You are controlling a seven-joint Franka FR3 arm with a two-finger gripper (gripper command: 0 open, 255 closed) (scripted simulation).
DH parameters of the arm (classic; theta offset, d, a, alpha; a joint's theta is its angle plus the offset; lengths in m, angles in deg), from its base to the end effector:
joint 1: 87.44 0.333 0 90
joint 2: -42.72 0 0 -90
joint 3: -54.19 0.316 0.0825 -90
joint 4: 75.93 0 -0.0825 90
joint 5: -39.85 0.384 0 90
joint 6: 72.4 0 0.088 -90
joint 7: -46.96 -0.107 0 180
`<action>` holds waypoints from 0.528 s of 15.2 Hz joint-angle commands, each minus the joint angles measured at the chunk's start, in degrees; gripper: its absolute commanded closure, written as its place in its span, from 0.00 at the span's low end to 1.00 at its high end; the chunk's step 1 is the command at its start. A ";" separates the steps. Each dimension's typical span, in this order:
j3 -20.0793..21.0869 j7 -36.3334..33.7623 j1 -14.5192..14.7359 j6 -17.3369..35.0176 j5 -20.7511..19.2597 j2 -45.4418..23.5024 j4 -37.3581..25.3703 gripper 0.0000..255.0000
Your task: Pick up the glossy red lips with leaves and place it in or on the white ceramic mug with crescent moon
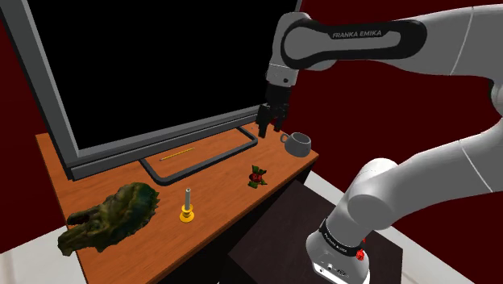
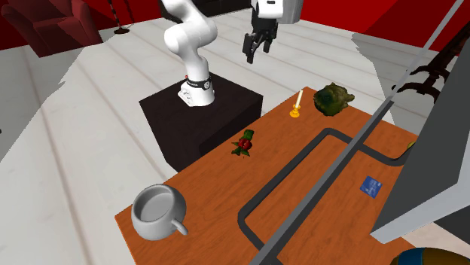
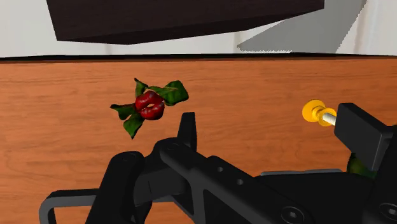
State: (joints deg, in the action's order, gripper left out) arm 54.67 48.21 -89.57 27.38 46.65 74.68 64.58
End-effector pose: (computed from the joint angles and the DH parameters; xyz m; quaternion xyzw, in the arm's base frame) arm 0.3641 0.0004 0.4822 -0.9954 0.0188 0.0748 0.0573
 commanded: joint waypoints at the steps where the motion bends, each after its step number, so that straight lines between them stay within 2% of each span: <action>1: -0.17 -1.37 -0.82 3.39 0.25 -3.63 0.35 0.00; 8: -1.83 -4.92 -3.63 13.67 1.00 -17.53 -0.78 0.00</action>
State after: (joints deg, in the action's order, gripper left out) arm 52.98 43.97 -92.91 39.34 47.40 59.75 64.39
